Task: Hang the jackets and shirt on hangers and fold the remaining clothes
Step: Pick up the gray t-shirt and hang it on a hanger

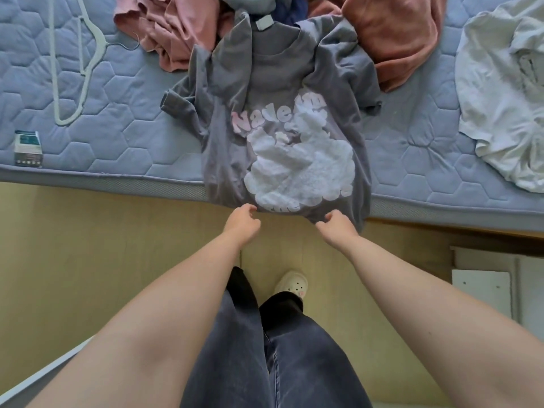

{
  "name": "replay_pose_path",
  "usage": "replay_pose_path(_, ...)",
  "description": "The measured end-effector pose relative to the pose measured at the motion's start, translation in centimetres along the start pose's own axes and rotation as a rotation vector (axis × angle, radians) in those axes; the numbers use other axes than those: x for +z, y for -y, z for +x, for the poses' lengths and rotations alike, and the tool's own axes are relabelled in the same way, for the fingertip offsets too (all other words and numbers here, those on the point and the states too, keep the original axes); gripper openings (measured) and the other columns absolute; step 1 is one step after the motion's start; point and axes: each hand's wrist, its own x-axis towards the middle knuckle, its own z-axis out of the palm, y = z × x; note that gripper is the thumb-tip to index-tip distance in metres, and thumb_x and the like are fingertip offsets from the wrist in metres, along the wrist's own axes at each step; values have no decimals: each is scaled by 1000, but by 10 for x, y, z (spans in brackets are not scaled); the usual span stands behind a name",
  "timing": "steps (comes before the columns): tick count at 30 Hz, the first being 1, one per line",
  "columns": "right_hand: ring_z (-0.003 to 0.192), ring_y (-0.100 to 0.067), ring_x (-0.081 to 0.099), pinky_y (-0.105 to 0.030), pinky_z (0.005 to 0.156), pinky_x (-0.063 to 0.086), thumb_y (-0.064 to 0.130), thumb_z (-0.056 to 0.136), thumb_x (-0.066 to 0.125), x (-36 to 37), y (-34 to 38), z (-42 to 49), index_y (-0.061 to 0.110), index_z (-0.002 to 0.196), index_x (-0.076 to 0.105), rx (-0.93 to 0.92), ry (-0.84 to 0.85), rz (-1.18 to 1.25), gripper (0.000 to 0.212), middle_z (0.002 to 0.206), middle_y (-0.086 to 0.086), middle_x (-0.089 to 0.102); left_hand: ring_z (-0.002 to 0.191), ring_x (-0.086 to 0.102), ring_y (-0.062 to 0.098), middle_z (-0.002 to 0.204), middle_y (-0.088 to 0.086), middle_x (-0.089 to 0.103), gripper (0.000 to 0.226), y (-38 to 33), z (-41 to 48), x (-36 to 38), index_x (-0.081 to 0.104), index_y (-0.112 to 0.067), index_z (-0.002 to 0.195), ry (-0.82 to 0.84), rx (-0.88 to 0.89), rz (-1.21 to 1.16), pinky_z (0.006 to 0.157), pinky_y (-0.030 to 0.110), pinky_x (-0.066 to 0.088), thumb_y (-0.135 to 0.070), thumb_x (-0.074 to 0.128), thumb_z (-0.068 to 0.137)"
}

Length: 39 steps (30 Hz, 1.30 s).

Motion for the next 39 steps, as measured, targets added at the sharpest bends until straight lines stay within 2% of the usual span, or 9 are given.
replay_pose_path(8, 126, -27, 38, -38, 101, 36, 20, 93, 47, -18, 65, 48, 9, 134, 44, -180, -227, -16, 42, 139, -10, 35, 117, 48, 20, 142, 5, 41, 47, -54, 46, -18, 41, -18, 140, -28, 113, -50, 86, 28, 41, -11, 45, 94)
replay_pose_path(15, 124, -30, 43, -40, 99, 42, 23, 92, 53, -82, 91, 120, 8, 138, 36, -14, -437, 231, 52, 143, -11, 31, 145, 11, 26, 159, 5, 11, 61, -114, 109, -38, 24, -22, 149, -62, 244, 277, 115, 41, 24, -14, 46, 93)
replay_pose_path(21, 136, -27, 35, -36, 112, 29, 29, 88, 63, -147, 105, 193, 11, 148, 23, 54, -648, 609, 74, 149, -15, 30, 147, -2, 25, 161, 0, -2, 59, -176, 154, -34, 16, -26, 151, -95, 373, 434, 113, 54, 18, -26, 42, 97)
replay_pose_path(23, 117, -16, 53, -27, 97, 42, 29, 87, 65, -157, 102, 210, 14, 140, 37, 60, -551, 697, 62, 137, -13, 47, 147, -4, 24, 161, -2, -3, 60, -186, 162, -27, 12, -27, 152, -84, 365, 378, 113, 58, 16, -29, 39, 99)
replay_pose_path(24, 88, -10, 64, -22, 76, 49, 25, 87, 66, -162, 103, 216, 13, 125, 51, 65, -442, 730, 42, 117, -13, 59, 147, -5, 24, 161, -3, -4, 60, -190, 165, -22, 10, -28, 152, -74, 369, 368, 114, 59, 15, -30, 39, 99)
replay_pose_path(26, 49, -11, 56, -22, 50, 43, 16, 86, 64, -178, 104, 218, 10, 99, 63, 100, -337, 652, 14, 78, -12, 61, 147, -8, 24, 161, -3, -7, 61, -198, 168, -13, 7, -30, 152, -75, 364, 380, 114, 60, 12, -32, 38, 100)
replay_pose_path(31, 105, -28, 56, -29, 84, 37, 6, 86, 45, -260, 74, 209, 8, 110, 60, 182, -948, 448, 28, 121, -11, 57, 147, -7, 26, 161, 1, -6, 65, -218, 166, 12, 3, -30, 153, -61, 317, 479, 115, 58, 10, -35, 39, 99)
replay_pose_path(35, 137, -32, 30, -41, 110, 26, 2, 85, 54, -252, 54, 204, 10, 145, 28, 88, -701, -120, 66, 154, -17, 19, 147, -7, 27, 161, 3, -7, 66, -228, 166, 17, 6, -29, 153, 81, 286, 491, 116, 56, 10, -32, 42, 97)
replay_pose_path(39, 146, -30, 6, -47, 117, 11, 13, 85, 58, -201, 67, 182, 10, 151, 10, -221, -509, -524, 82, 158, -17, 0, 148, 0, 24, 161, 5, -2, 65, -218, 161, 2, 16, -22, 152, 131, 303, 472, 117, 50, 13, -24, 48, 95)
